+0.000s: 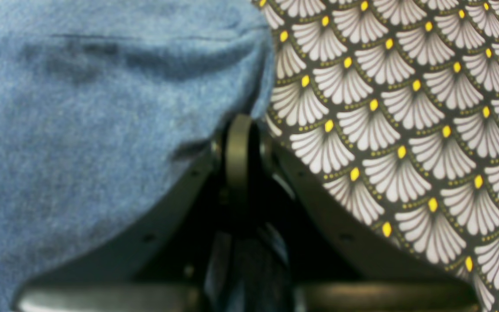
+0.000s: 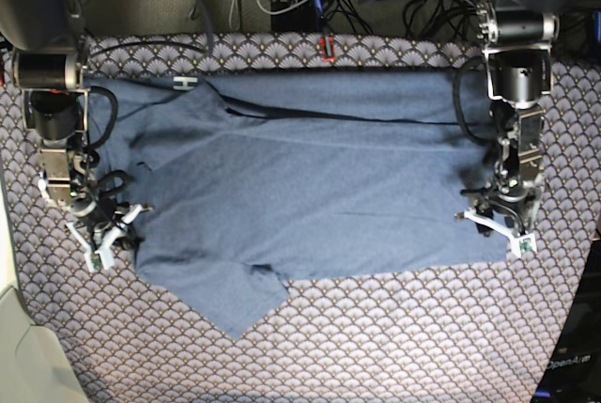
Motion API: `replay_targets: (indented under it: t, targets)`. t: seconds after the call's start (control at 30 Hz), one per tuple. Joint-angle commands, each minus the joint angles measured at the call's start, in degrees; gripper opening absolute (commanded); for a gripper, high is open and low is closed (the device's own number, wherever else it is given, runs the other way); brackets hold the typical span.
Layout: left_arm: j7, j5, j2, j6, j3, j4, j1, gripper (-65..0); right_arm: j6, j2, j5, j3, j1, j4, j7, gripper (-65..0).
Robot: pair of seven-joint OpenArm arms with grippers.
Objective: Fold the T-shirt properly
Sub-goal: 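Move both grippers to the hem corners and grasp them, then lift the hem with both grippers and fold it over toward the collar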
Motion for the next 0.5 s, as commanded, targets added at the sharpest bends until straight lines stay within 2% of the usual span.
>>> replay_targets:
  t: [0.0, 0.47]
  targets:
    - [-1.16, -0.12, -0.82, -0.06, -0.25, 1.2, -1.58, -36.8, 0.73, 0.17, -1.47, -0.23, 0.55, -0.02, -2.8, -65.0]
    - [-1.25, -0.03, -0.47, 0.03, -4.64, 0.58, -3.16, -36.8, 0.73, 0.52, -1.47, -0.31, 0.55, -0.02, -2.8, -65.0]
